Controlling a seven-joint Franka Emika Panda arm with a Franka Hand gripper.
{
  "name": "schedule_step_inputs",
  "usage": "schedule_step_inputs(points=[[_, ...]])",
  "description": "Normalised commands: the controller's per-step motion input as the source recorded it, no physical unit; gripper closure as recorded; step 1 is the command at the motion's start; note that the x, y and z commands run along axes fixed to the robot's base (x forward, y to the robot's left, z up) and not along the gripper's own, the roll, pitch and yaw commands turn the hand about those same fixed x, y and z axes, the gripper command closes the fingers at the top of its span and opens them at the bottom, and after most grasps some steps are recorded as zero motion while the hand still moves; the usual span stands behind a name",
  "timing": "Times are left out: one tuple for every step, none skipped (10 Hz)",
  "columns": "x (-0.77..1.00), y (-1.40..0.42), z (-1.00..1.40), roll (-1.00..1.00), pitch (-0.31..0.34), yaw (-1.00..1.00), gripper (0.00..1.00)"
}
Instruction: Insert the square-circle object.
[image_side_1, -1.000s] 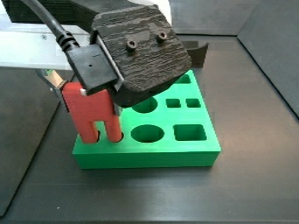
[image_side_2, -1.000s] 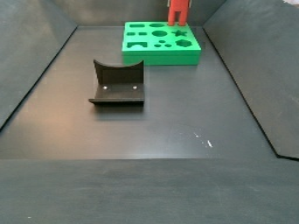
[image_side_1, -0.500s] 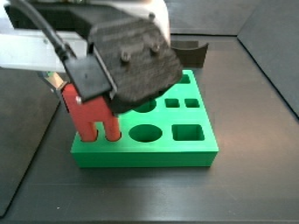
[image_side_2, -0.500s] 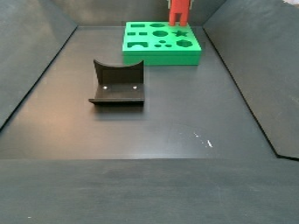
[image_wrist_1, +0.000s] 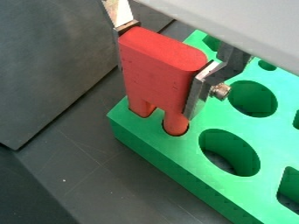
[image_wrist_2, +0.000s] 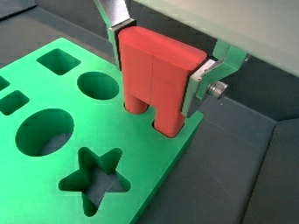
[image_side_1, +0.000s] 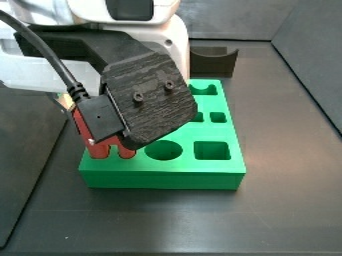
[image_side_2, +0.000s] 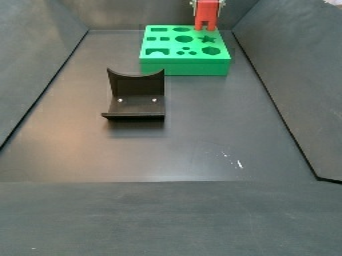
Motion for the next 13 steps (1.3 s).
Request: schedule_step_inputs(points=[[0.0,0.0,-0.64,-0.02,-0.191,-0.01,1.0],[0.0,0.0,-0.69,-0.02,-0.156,-0.06,1.0],[0.02,0.0,-0.7,0.02,-0.069,-0.18,1.0],[0.01,-0.02,-0.79,0.06,-0.057,-0.18,1.0],[0.11,-0.05,-0.87,0.1,0.0,-0.08,1.0],[0.15,-0.07,-0.85,0.13,0.021,-0.03,1.0],[0.29,-0.08,-0.81,0.12,0.081,-0.01,1.0],[0.39,-0.09,-0.81,0.1,0.117,-0.01,1.0],[0.35,-0.07,-0.77,0.09,0.11,-0.02,1.0],[0.13,0.0,-0.61,0.07,0.011,-0.01,1.0],[-0.04,0.02,-0.55,0.02,-0.083,0.0,1.0],[-0.03,0.09,-0.24,-0.17,-0.177,0.0,1.0],[0.0,0.0,0.0,0.0,0.0,0.0,1.0]])
